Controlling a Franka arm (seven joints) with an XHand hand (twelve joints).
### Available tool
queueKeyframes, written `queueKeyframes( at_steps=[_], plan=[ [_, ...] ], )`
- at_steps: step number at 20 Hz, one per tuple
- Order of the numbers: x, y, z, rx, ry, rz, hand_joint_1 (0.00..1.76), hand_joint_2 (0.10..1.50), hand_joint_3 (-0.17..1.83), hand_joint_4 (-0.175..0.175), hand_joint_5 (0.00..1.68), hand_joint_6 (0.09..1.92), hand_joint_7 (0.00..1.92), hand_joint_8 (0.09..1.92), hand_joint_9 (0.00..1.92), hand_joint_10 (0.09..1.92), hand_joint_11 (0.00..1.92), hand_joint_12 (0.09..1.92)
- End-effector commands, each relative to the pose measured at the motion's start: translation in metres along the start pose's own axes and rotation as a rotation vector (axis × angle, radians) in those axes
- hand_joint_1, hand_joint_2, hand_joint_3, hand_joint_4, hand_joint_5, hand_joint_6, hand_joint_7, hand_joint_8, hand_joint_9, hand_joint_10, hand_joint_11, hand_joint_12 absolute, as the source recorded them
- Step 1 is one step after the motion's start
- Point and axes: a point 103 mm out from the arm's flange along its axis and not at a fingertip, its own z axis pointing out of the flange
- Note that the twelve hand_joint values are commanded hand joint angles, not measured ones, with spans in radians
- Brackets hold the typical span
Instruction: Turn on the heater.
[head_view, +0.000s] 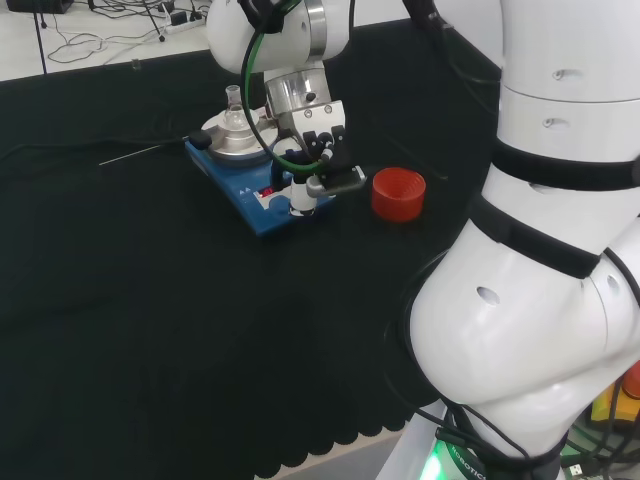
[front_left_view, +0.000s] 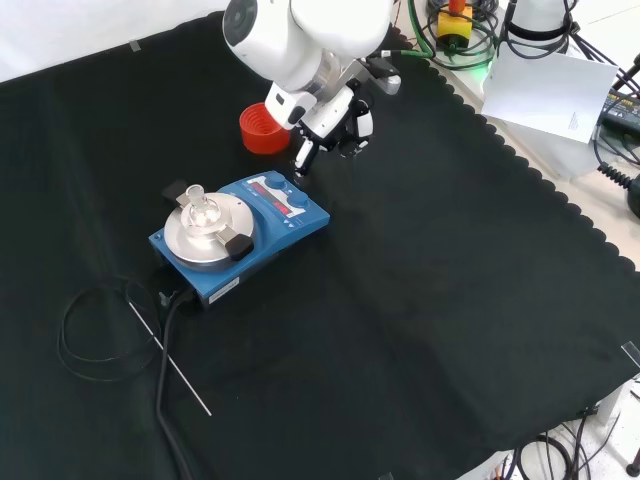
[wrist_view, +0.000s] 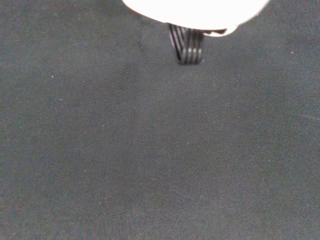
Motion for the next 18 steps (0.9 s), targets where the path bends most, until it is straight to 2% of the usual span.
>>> queueKeyframes(
  at_steps=[1,18],
  plan=[
    [-0.006,0.004,0.001,0.014,-0.001,0.004,1.44,0.65,1.08,-0.027,0.32,0.48,1.59,1.65,1.63,1.58,1.19,1.42],
    [-0.009,0.017,0.009,0.044,0.002,0.001,1.44,0.65,1.09,-0.027,0.35,0.51,1.59,1.65,1.64,1.58,1.2,1.42]
  ],
)
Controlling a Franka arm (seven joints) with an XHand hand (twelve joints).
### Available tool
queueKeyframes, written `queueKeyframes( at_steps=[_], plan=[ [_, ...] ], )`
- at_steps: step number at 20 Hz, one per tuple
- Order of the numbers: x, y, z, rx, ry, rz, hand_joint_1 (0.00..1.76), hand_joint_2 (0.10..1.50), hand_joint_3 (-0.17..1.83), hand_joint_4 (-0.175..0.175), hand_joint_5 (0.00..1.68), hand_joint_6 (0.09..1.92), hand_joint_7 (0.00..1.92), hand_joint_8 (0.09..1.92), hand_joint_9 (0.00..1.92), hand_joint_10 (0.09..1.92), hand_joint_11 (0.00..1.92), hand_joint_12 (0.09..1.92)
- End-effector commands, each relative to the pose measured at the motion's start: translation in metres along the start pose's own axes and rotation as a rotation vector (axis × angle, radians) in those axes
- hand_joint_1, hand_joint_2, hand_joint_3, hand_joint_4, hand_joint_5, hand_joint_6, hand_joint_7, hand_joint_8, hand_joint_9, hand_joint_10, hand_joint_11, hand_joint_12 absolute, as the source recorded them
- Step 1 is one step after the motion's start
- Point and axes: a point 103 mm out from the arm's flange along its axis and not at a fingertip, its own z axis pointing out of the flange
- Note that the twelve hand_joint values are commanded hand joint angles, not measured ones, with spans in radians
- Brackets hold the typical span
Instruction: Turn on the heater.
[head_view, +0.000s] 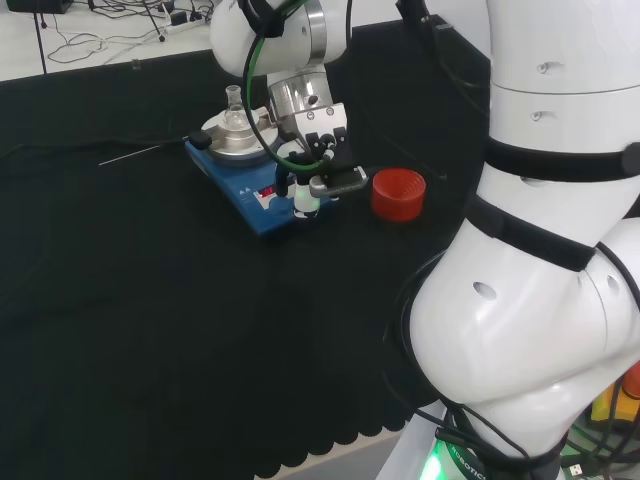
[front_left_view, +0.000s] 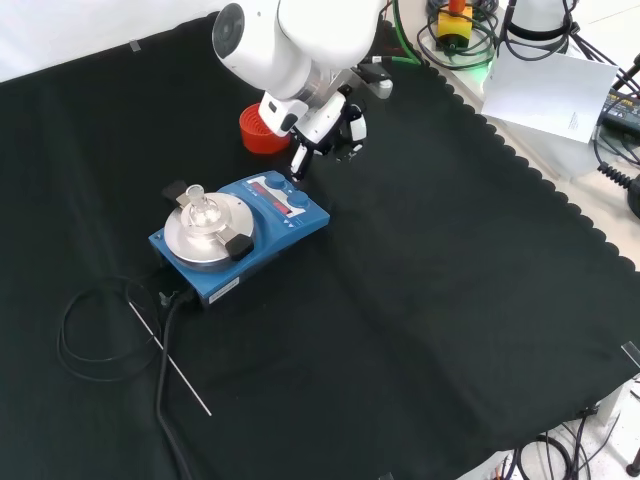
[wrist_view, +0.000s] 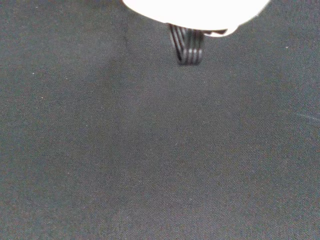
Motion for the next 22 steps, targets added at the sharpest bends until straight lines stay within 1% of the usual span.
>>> queueKeyframes(
  at_steps=[1,22],
  plan=[
    [-0.0006,0.0057,0.0043,0.01,0.001,-0.002,1.44,0.65,1.09,-0.027,0.35,0.51,1.59,1.65,1.64,1.58,1.2,1.42],
    [-0.0008,0.0121,0.0056,0.023,-0.004,-0.004,1.44,0.65,1.1,-0.028,0.36,0.55,1.59,1.65,1.64,1.58,1.21,1.42]
  ],
)
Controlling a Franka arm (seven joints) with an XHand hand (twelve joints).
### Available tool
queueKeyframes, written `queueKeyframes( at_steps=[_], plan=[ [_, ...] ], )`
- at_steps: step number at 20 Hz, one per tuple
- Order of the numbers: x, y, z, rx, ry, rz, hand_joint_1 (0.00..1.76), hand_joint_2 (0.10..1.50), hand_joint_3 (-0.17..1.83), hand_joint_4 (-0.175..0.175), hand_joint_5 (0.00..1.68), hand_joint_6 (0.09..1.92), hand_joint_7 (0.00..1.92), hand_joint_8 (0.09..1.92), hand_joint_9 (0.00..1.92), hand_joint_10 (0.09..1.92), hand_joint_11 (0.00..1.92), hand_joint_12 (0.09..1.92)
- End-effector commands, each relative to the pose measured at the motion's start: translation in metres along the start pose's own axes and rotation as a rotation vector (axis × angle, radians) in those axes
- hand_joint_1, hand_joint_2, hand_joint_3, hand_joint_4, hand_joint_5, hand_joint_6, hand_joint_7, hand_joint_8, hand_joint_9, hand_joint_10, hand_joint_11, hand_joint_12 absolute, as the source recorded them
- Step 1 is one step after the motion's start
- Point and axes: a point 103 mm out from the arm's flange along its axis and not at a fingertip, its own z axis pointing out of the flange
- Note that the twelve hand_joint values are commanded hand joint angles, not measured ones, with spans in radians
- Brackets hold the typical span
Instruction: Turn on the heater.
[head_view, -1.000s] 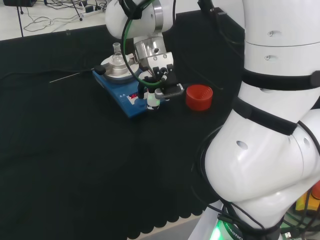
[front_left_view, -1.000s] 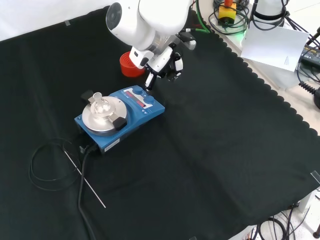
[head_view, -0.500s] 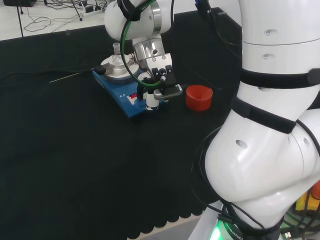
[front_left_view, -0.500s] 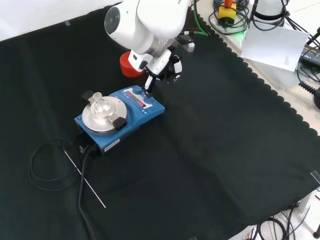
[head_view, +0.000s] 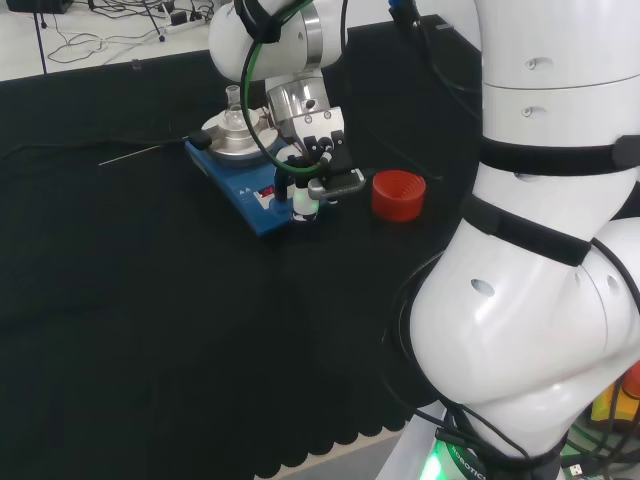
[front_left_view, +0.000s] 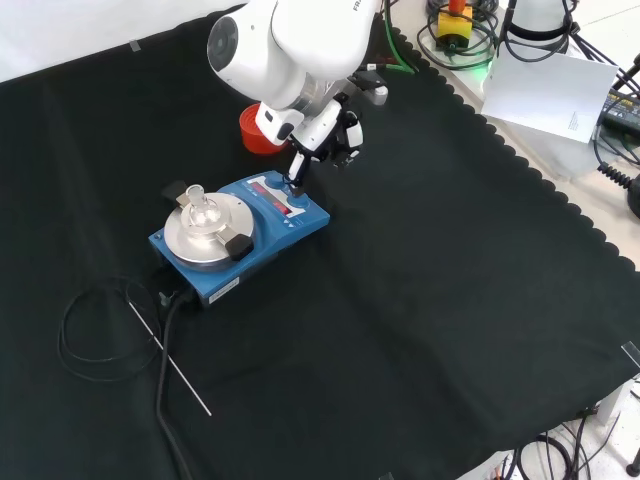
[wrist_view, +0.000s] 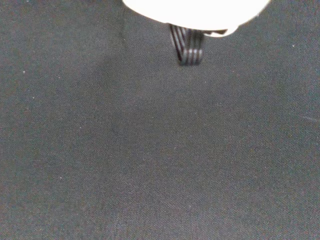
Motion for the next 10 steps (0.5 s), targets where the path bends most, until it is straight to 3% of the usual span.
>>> queueKeyframes(
  at_steps=[1,10],
  plan=[
    [-0.0004,0.0004,0.0017,0.002,0.001,0.001,1.44,0.65,1.1,-0.028,0.36,0.55,1.59,1.65,1.64,1.58,1.21,1.42],
    [0.004,0.0048,0.0012,0.007,-0.004,-0.002,1.44,0.64,1.1,-0.028,0.35,0.56,1.59,1.65,1.64,1.58,1.21,1.42]
  ],
)
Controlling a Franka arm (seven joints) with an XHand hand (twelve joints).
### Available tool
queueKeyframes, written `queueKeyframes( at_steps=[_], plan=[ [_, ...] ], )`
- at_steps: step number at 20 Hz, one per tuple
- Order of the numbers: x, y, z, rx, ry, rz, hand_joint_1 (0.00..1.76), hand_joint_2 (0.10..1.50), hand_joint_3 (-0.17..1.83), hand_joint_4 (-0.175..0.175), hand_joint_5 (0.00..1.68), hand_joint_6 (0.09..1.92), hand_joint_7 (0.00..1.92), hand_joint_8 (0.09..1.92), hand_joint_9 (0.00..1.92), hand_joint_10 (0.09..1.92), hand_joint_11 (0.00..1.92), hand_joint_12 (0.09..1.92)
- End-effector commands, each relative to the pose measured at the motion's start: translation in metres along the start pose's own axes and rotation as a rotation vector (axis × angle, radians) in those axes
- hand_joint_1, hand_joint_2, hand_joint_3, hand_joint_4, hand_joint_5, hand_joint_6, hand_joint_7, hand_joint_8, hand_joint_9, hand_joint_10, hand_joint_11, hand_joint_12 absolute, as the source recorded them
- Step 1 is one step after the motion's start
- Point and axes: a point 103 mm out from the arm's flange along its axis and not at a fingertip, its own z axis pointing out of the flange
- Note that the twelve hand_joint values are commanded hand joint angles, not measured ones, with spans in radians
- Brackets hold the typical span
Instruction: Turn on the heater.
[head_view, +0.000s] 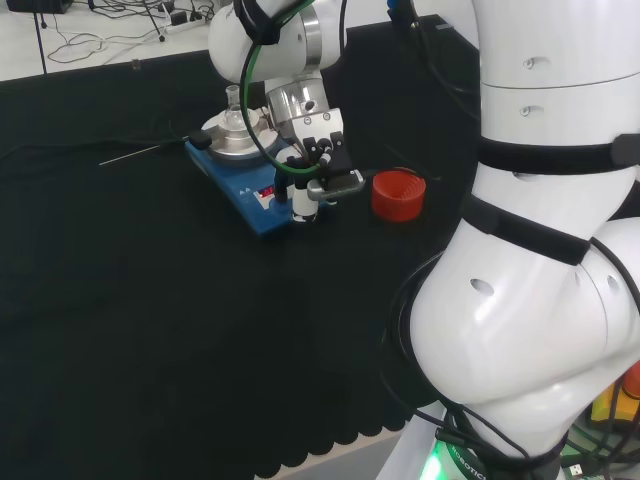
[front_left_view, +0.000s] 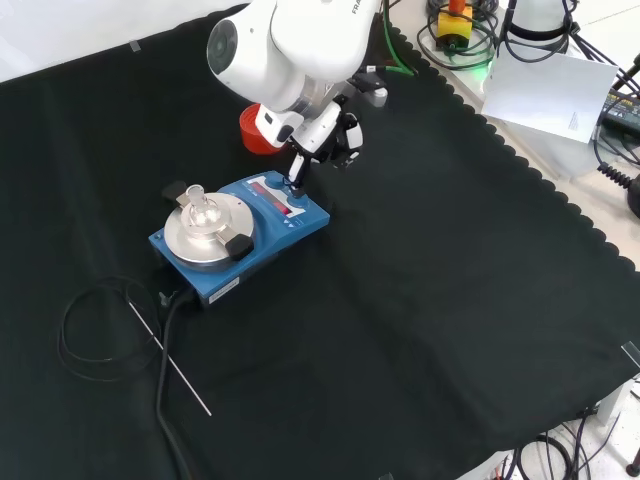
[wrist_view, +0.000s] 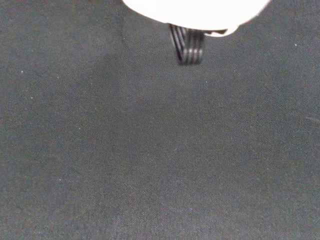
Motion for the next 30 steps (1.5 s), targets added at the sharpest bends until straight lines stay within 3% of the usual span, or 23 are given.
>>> queueKeyframes(
  at_steps=[1,15,30],
  plan=[
    [0.004,0.002,0.0,0.005,-0.005,-0.003,1.44,0.64,1.1,-0.028,0.35,0.57,1.59,1.65,1.64,1.58,1.21,1.42],
    [-0.003,0.006,0.012,0.04,0.001,0.013,1.44,0.64,1.1,-0.029,0.35,0.58,1.59,1.65,1.64,1.58,1.21,1.42],
    [-0.003,-0.02,-0.02,-0.039,0.016,0.022,1.44,0.64,1.11,-0.03,0.35,0.59,1.59,1.65,1.64,1.58,1.21,1.43]
  ],
)
